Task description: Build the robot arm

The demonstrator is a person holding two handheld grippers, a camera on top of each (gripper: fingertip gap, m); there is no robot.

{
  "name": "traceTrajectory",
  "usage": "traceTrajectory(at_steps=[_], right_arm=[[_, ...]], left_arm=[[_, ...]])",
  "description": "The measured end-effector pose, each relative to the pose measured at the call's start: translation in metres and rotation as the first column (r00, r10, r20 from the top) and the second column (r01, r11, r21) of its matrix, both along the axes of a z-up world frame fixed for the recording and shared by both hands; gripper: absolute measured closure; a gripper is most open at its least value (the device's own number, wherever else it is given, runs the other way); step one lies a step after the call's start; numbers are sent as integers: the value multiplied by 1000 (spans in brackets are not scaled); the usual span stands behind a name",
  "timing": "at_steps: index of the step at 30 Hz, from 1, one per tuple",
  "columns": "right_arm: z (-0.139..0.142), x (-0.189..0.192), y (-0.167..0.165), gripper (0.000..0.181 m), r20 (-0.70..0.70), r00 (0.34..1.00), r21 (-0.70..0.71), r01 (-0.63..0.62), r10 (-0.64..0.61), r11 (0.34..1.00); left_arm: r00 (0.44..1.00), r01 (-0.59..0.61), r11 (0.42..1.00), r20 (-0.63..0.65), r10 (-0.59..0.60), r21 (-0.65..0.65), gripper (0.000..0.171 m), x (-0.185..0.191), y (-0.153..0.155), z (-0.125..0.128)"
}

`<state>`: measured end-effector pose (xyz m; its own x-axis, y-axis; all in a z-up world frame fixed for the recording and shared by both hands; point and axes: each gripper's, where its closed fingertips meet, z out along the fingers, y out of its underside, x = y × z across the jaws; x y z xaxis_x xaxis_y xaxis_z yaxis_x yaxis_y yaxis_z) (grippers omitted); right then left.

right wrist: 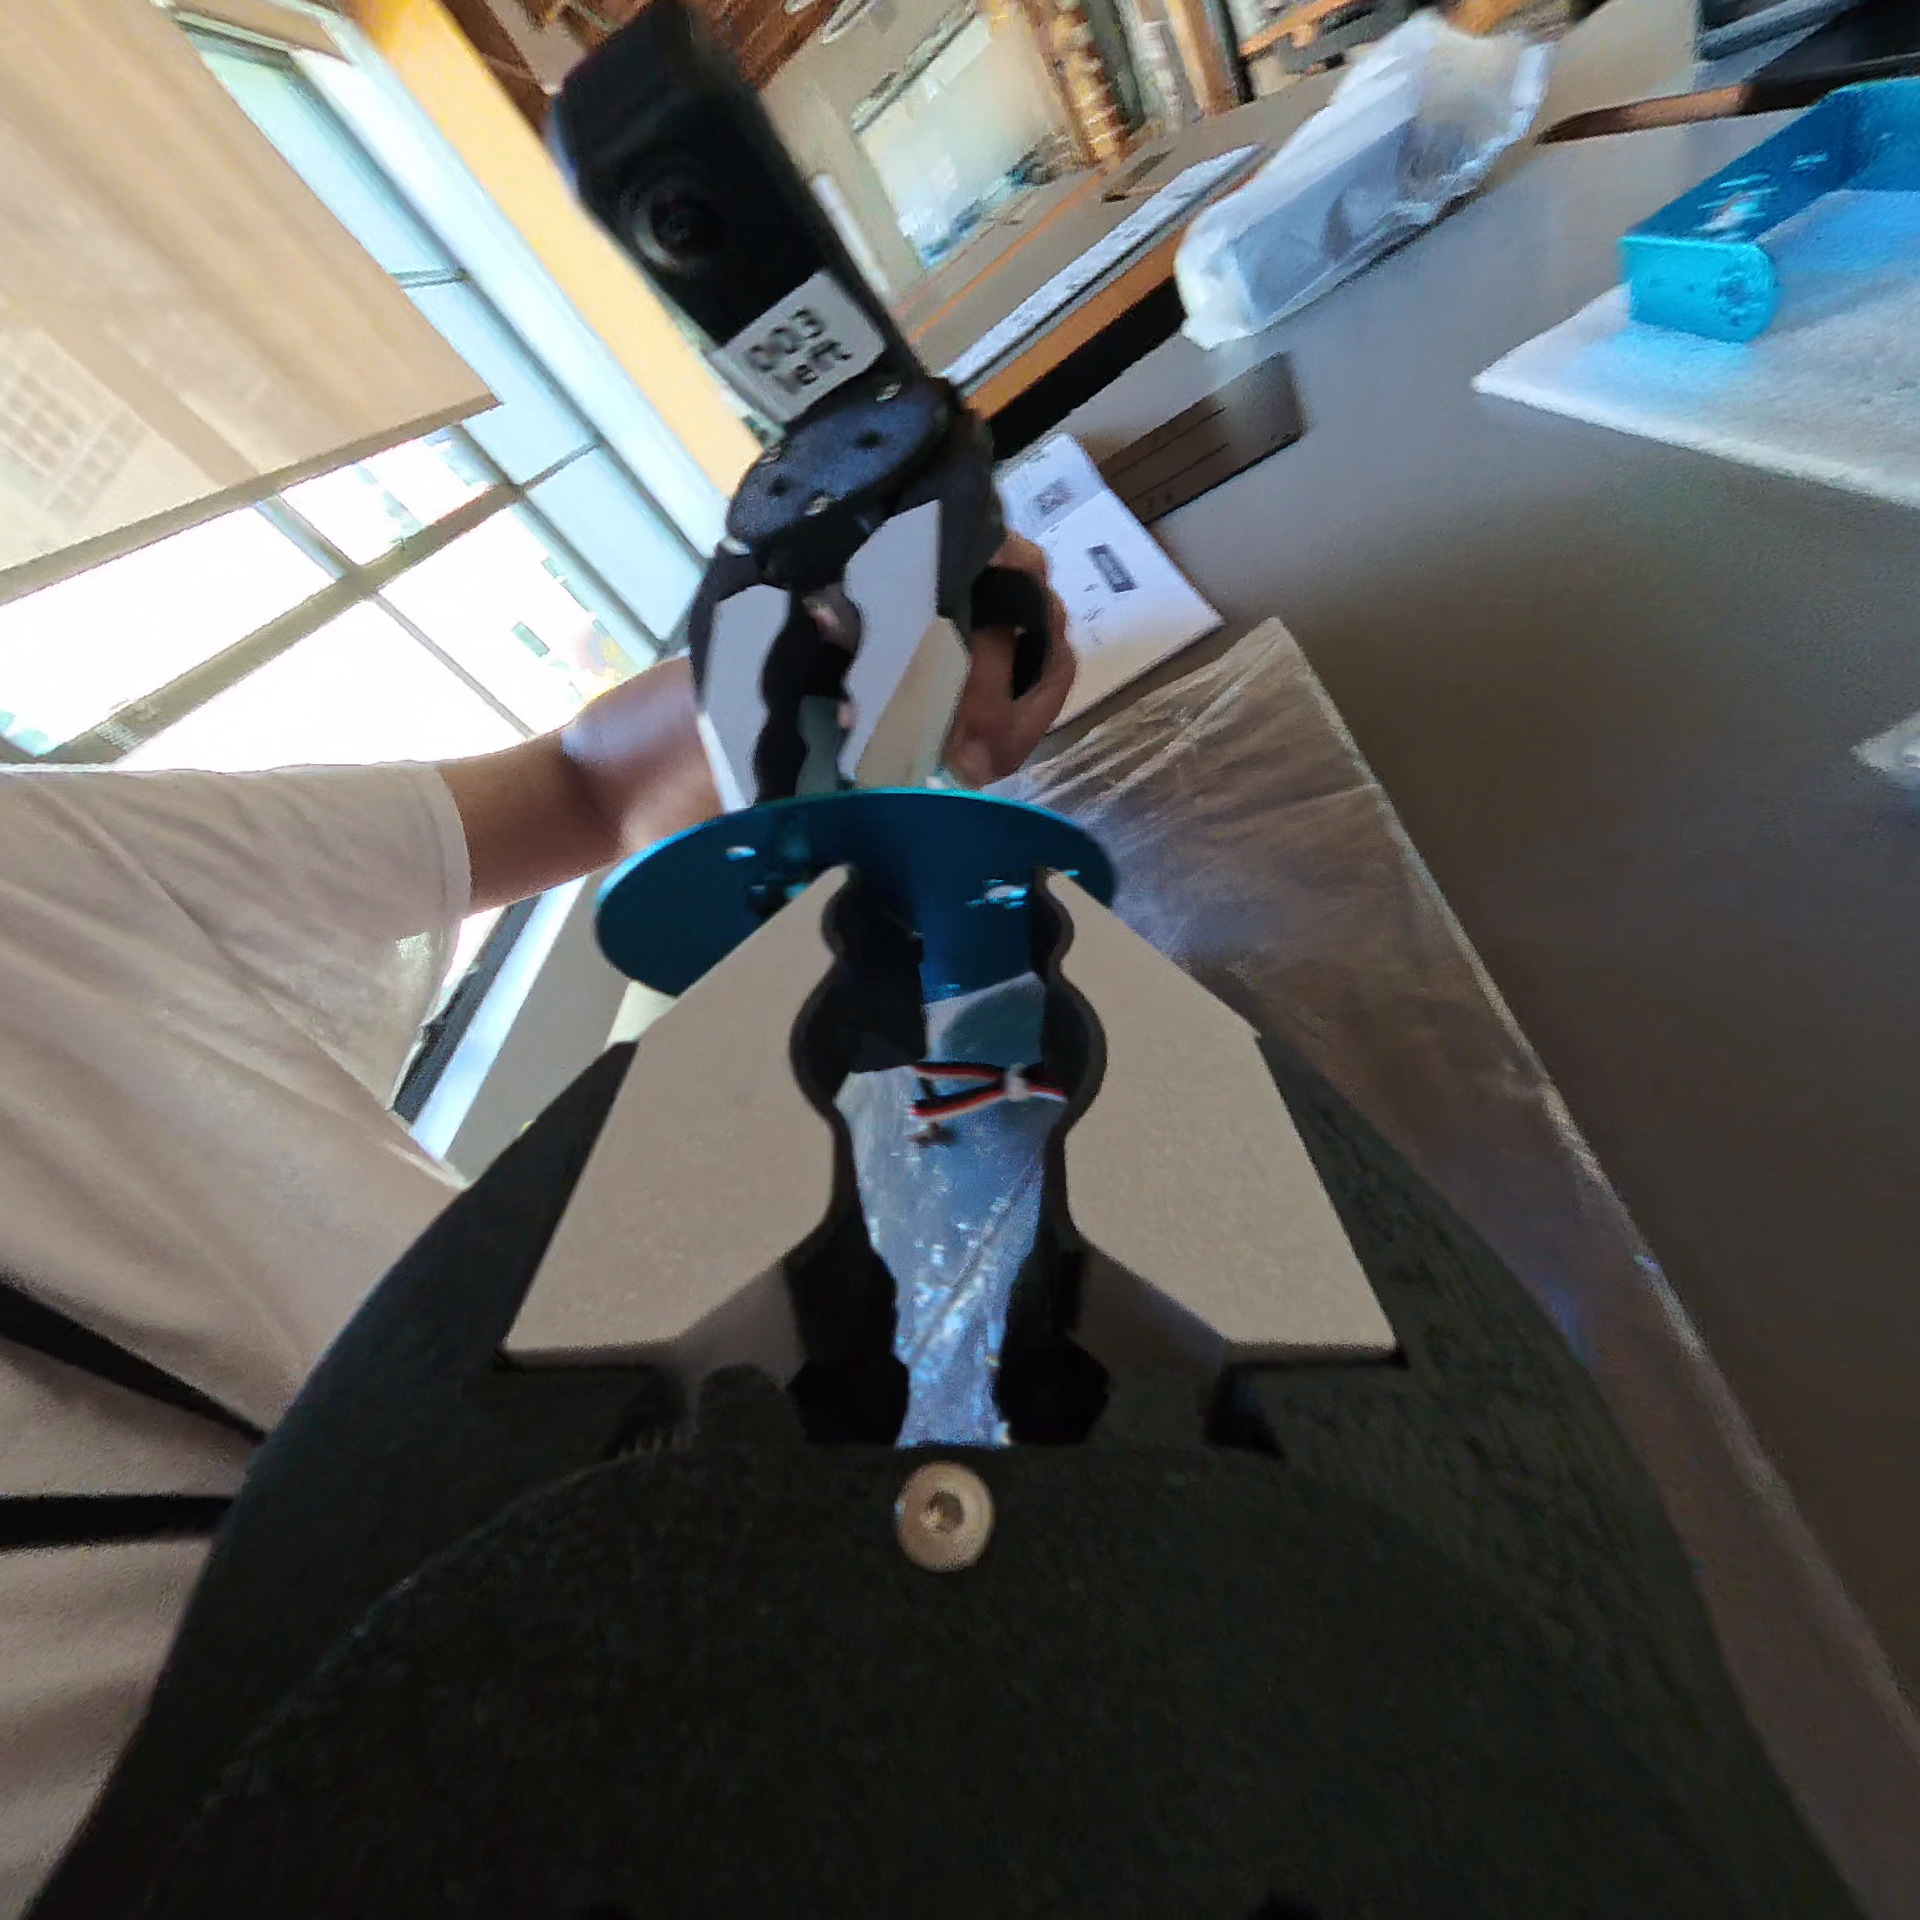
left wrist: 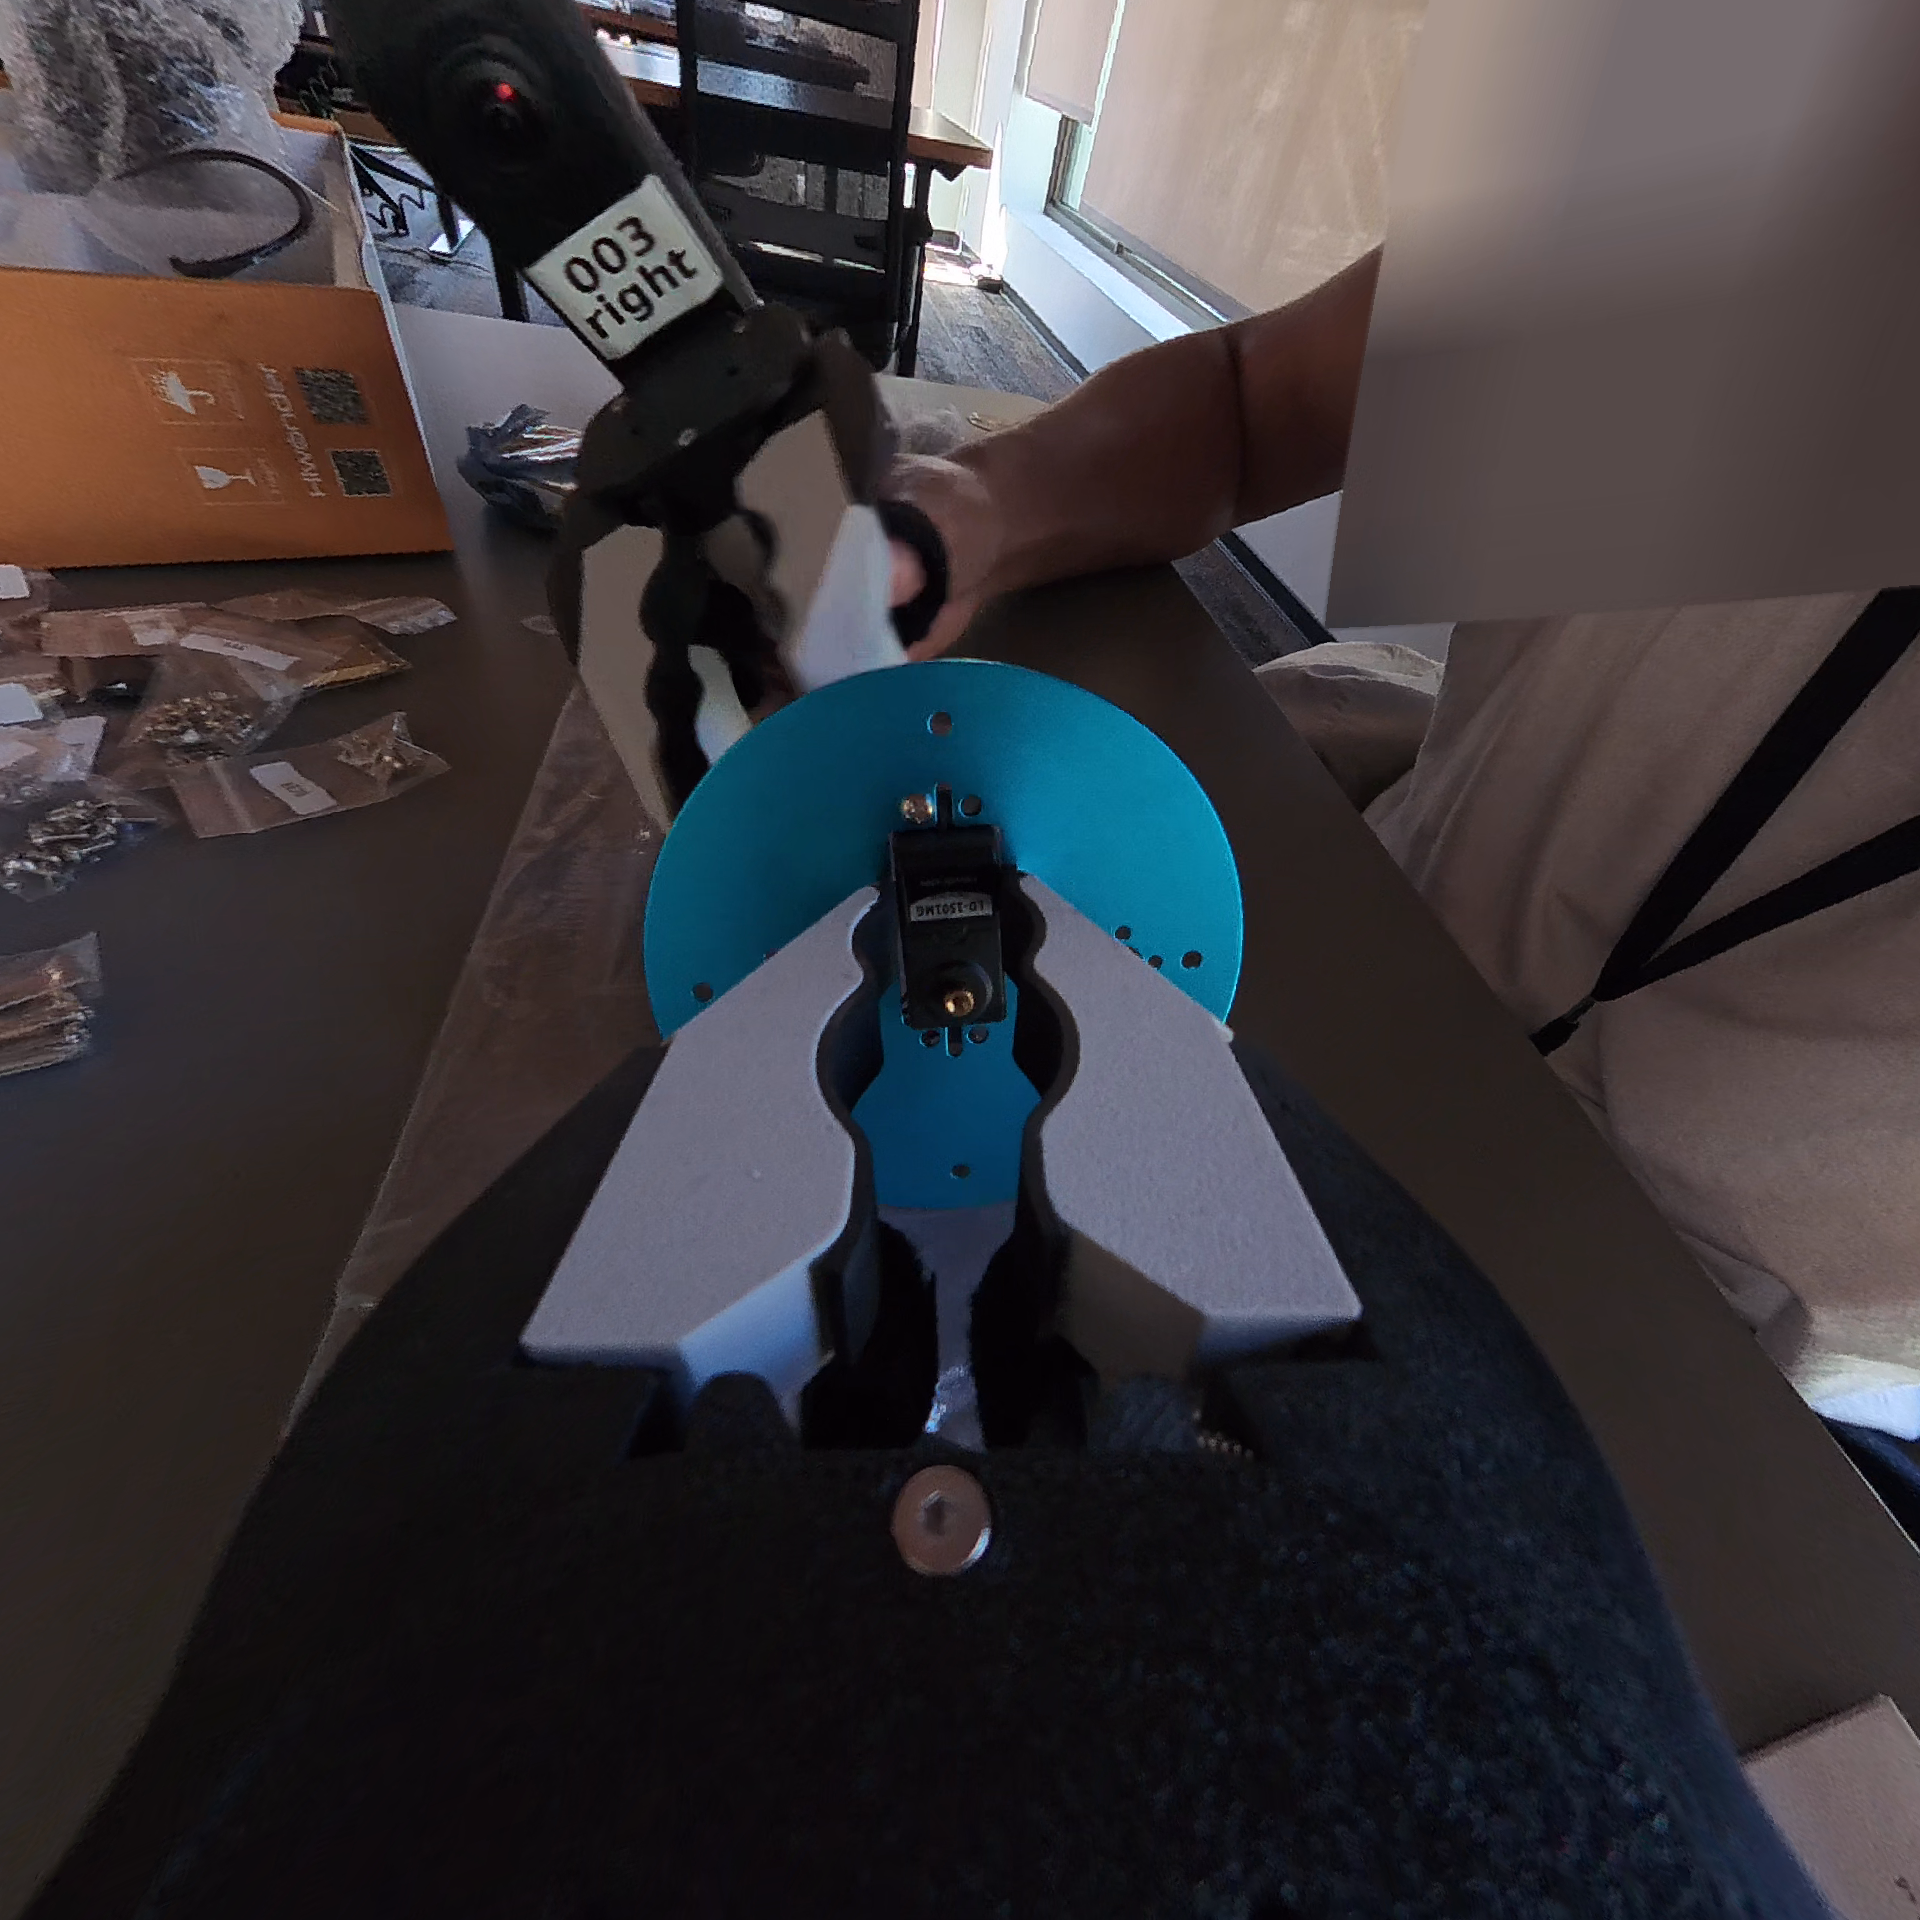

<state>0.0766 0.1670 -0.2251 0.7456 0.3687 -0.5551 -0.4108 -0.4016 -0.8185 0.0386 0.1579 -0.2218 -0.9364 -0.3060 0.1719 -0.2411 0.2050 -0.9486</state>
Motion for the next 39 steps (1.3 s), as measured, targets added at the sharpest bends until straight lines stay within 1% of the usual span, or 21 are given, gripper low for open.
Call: traceTrajectory(at_steps=[2,4,5,6,8,10,11,12,13,15,16,17,18,19,20,22,23,25,28,34,39], right_arm=[[2,9,-1,152,-12,999,9,30,-30,999],[8,6,-4,150,-39,999,29,8,-7,1000],[11,2,-6,150,-16,1000,50,-5,6,999],[12,-2,-8,152,38,999,75,-19,16,997],[16,-16,-14,147,211,976,152,-82,48,985],[11,-19,-16,136,424,906,182,-87,2,979],[9,-22,-17,132,495,869,199,-96,-16,975],[5,-22,-15,128,541,840,198,-79,-42,977],[0,-22,-13,125,553,832,182,-56,-55,982],[0,-27,-9,125,502,863,170,-38,-53,985],[3,-26,-7,131,469,881,168,-20,-62,986],[8,-24,-6,143,437,896,178,4,-82,984],[16,-21,-5,152,402,910,206,21,-104,978],[21,-18,-4,155,371,921,223,37,-120,974],[20,-18,-4,156,347,931,213,37,-111,976],[9,-24,-4,152,322,945,152,0,-50,988],[5,-25,-3,152,323,946,138,-3,-42,990],[4,-30,-5,161,326,945,134,-27,-18,991],[1,-29,-5,160,330,944,113,-35,-4,993],[12,-26,-9,161,273,962,161,-52,6,986],[11,-26,-9,160,294,956,164,-71,20,984]], left_arm=[[1000,3,1000,2,-3,-7,153,-1,-1,2],[1000,0,1000,0,0,-6,153,0,-1,1],[1000,-3,1000,-3,3,-15,153,1,0,2],[1000,-7,1000,-9,7,-24,153,2,1,3],[1000,-21,998,-19,20,-55,153,4,5,7],[999,-36,995,-23,34,-96,153,7,9,13],[999,-42,992,-24,40,-116,153,8,11,16],[999,-49,990,-21,47,-133,153,9,13,20],[999,-52,988,-21,50,-148,153,10,14,22],[998,-57,983,-24,54,-175,153,11,16,26],[998,-58,982,-27,54,-181,153,11,16,26],[998,-61,982,-27,57,-181,153,11,15,26],[998,-63,982,-25,59,-179,153,11,15,26],[998,-64,982,-24,61,-177,153,11,14,26],[998,-68,982,-21,65,-178,153,11,13,27],[998,-69,981,-16,67,-181,153,11,10,28],[998,-70,982,-11,69,-176,153,10,8,29],[997,-81,985,8,83,-150,153,11,5,28],[993,-109,987,40,114,-117,153,12,3,28],[977,-173,979,107,185,-110,153,16,-2,39],[978,-172,983,111,179,-71,152,14,-3,38]])
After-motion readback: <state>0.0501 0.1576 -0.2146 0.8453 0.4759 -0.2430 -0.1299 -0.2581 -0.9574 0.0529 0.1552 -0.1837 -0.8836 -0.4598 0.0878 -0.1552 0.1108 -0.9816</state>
